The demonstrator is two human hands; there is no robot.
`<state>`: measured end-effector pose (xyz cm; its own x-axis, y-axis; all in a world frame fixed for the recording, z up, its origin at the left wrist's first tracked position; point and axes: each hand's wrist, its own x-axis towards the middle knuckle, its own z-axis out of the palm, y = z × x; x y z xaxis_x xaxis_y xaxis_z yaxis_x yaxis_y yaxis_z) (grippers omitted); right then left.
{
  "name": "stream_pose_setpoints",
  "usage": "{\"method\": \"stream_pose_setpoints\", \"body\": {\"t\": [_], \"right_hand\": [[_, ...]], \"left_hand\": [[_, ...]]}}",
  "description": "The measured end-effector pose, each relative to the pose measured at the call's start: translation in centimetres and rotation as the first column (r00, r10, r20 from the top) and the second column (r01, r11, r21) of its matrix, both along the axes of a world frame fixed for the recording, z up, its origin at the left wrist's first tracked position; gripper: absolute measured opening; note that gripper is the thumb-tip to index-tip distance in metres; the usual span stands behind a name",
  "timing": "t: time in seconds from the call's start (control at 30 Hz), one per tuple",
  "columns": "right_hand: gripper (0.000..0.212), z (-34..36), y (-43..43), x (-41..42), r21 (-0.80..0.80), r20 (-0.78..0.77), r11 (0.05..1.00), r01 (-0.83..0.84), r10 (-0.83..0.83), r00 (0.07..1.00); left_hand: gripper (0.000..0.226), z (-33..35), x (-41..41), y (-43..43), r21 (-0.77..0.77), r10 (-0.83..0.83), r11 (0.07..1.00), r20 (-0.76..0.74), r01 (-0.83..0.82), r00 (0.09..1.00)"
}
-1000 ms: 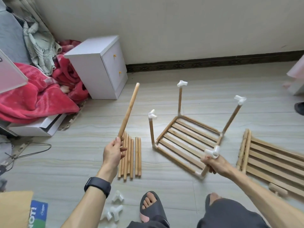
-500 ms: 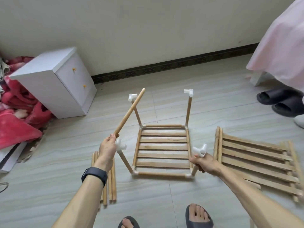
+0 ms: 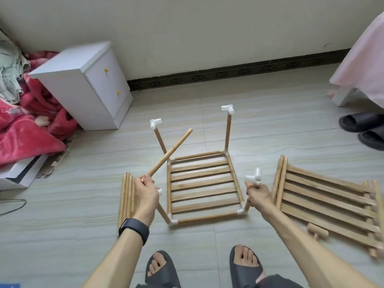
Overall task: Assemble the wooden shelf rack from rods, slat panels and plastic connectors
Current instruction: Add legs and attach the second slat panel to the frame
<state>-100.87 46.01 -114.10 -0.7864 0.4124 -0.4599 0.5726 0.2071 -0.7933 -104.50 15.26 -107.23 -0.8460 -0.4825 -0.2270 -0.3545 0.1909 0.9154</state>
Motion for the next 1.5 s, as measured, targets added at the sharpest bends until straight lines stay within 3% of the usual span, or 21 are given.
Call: {"method": "stream_pose_setpoints", "body": {"t": [0.13, 0.23, 0.33, 0.57, 0.8, 0.97, 1.07, 1.17, 1.27, 1.33, 1.43, 1.5], "right_hand": [[0.043, -0.1, 0.5, 1.0, 0.013, 0.009, 0.972, -0.237, 0.236, 0.972], [0.042, -0.2, 0.4, 1.5, -0.001, -0.04, 0.975, -0.221, 0.221, 0.974], [0.039, -0.6, 0.1, 1.5, -0.027, -0.057, 0.981, -0.194, 0.192, 0.98], [0.04, 0.1, 1.5, 1.4, -0.029, -0.002, 0.947, -0.321, 0.321, 0.947], [0.026, -0.6, 0.0, 1.4, 0.021, 0.009, 0.98, -0.2, 0.199, 0.98], [0.038, 0.1, 0.5, 1.4, -0.016, -0.015, 0.981, -0.196, 0.196, 0.981], [0.028, 0.7, 0.5, 2.0, -0.027, 0.001, 0.975, -0.219, 0.22, 0.976], [0.045, 1.5, 0.2, 4.3, -0.063, 0.061, 0.981, -0.181, 0.185, 0.981], [0.056, 4.3, -1.6, 7.1, -0.238, 0.155, 0.932, -0.274, 0.315, 0.936], [0.065, 7.1, -3.5, 7.6, -0.371, 0.04, 0.866, -0.336, 0.377, 0.925], [0.076, 10.4, -6.3, 5.8, -0.609, -0.162, 0.743, -0.276, 0.224, 0.961], [0.061, 11.9, -7.9, 4.4, -0.779, -0.185, 0.604, -0.17, 0.038, 0.982]], "left_hand": [[0.019, -0.4, 1.1, -1.2, 0.012, 0.107, 0.994, 0.035, -0.107, 0.994], [0.038, -1.1, 1.4, -1.6, -0.036, 0.126, 0.992, 0.052, -0.124, 0.991], [0.033, -1.6, 1.3, -1.6, -0.084, 0.145, 0.986, 0.026, -0.143, 0.989], [0.025, -2.0, 0.7, -1.7, -0.171, 0.126, 0.977, -0.009, -0.125, 0.992], [0.022, -2.2, 0.5, -1.9, -0.177, 0.081, 0.981, -0.024, -0.084, 0.996], [0.022, -1.4, 0.2, -2.7, -0.178, 0.032, 0.983, -0.027, -0.036, 0.999], [0.028, 0.1, 0.2, -3.7, -0.205, -0.035, 0.979, -0.061, 0.022, 0.998], [0.027, 3.0, 0.3, -4.5, -0.186, -0.177, 0.971, -0.134, 0.15, 0.975], [0.028, 5.7, 0.8, -5.2, -0.208, -0.397, 0.909, -0.16, 0.362, 0.904], [0.026, 6.7, 1.4, -5.0, -0.274, -0.545, 0.822, -0.121, 0.5, 0.83], [0.021, 6.8, 2.3, -4.0, -0.483, -0.709, 0.627, -0.028, 0.611, 0.705], [0.017, 6.3, 2.7, -3.5, -0.577, -0.749, 0.53, 0.024, 0.621, 0.662]]}}
